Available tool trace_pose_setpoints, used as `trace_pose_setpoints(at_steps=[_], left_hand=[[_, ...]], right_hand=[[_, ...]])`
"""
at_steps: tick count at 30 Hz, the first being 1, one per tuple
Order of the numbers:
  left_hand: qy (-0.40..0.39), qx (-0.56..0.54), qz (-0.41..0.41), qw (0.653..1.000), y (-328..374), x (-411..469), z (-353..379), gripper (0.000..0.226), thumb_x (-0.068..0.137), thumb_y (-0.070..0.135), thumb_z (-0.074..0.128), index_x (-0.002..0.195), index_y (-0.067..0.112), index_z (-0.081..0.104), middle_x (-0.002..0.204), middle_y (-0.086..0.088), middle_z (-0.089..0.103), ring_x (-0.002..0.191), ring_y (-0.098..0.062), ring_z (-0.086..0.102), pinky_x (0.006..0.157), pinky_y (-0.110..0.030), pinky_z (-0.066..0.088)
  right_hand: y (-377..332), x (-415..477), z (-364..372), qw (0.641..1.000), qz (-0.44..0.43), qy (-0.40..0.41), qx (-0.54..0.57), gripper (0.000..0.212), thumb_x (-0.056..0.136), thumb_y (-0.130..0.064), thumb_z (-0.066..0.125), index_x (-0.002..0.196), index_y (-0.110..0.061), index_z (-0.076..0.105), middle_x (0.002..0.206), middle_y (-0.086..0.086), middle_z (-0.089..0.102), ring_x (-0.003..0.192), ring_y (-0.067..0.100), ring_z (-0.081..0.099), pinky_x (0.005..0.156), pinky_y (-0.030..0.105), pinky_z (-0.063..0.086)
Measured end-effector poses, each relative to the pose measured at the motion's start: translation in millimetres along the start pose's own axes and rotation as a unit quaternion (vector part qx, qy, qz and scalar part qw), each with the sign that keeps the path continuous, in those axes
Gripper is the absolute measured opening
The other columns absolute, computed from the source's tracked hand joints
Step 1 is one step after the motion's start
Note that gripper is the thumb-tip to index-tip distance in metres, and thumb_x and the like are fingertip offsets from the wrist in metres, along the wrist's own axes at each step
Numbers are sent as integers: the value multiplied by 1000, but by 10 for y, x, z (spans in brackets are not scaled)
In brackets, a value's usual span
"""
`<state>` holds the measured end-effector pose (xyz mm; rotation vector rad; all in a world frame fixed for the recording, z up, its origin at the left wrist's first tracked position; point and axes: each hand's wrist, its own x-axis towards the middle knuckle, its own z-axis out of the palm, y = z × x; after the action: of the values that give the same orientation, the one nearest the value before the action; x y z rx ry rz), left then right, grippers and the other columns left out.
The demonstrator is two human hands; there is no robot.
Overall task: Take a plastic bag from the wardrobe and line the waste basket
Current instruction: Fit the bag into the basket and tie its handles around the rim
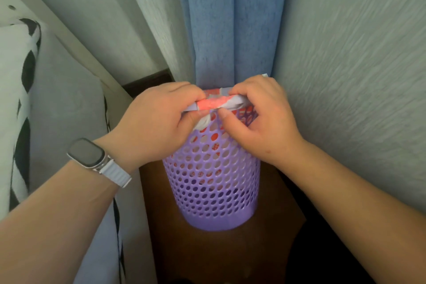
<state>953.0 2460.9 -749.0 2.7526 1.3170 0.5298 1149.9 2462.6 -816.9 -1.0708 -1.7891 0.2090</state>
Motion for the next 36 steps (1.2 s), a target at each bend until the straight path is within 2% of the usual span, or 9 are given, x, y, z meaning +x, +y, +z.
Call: trace_pose_setpoints(at_steps=[6,10,12,17,20,26,29,32,36], left_hand=[[7,22,-14,1000,-133,-26,42,21,92,27,47,94,12,62,92,-5,65,87,-28,61,75,-42,47],[17,21,-9,1000,-170,-38,55,21,93,25,48,93,11,63,93,-6,67,89,-28,62,77,-43,47],[28,11,-12,999,-197,-42,52,18,94,24,50,92,10,62,91,-6,66,87,-28,61,77,-41,47],[37,-10,-12,999,-239,-37,28,21,95,25,49,88,9,61,81,-1,59,77,-21,53,72,-32,41],[34,-11,-4,999,-246,-37,23,15,93,21,53,87,9,61,81,4,56,77,-21,53,72,-32,41],[43,-15,-13,999,-235,-37,20,20,94,23,50,88,7,61,80,1,57,77,-18,51,70,-29,39],[38,-23,-24,999,-231,-35,19,17,91,21,51,89,8,61,80,5,52,76,-13,48,68,-22,32],[24,-56,-51,997,-222,-53,-19,20,86,28,52,92,12,61,82,6,55,77,-10,50,68,-25,37],[-46,-36,-30,998,-130,-39,-69,42,80,45,52,113,20,60,102,6,61,91,-13,56,80,-31,44]], right_hand=[[243,-23,18,999,18,36,1,26,94,-28,56,85,-9,71,82,7,64,80,28,60,78,39,44],[267,-59,34,998,25,50,-12,24,91,-28,62,86,-5,69,87,10,64,83,30,60,78,41,45],[288,-52,21,999,33,39,-14,29,88,-32,64,93,-4,68,98,11,63,93,31,60,86,38,44],[330,-1,-28,995,92,-47,-8,64,82,-53,61,127,-7,58,135,12,52,129,25,46,112,37,34],[331,18,-42,992,99,-67,28,64,80,-56,62,123,-9,59,123,4,55,118,19,53,104,37,42],[349,-27,6,996,66,-33,50,30,84,-37,68,96,-10,69,93,4,55,86,19,56,78,32,47],[338,-25,11,996,66,7,54,24,83,-31,70,91,-8,69,89,5,55,80,16,54,73,27,44],[274,-24,8,996,58,32,56,20,81,-25,72,86,-7,67,86,4,52,76,12,50,71,20,40],[188,-28,32,997,48,46,37,18,79,-17,79,80,-7,65,82,6,53,73,17,51,67,29,43]])
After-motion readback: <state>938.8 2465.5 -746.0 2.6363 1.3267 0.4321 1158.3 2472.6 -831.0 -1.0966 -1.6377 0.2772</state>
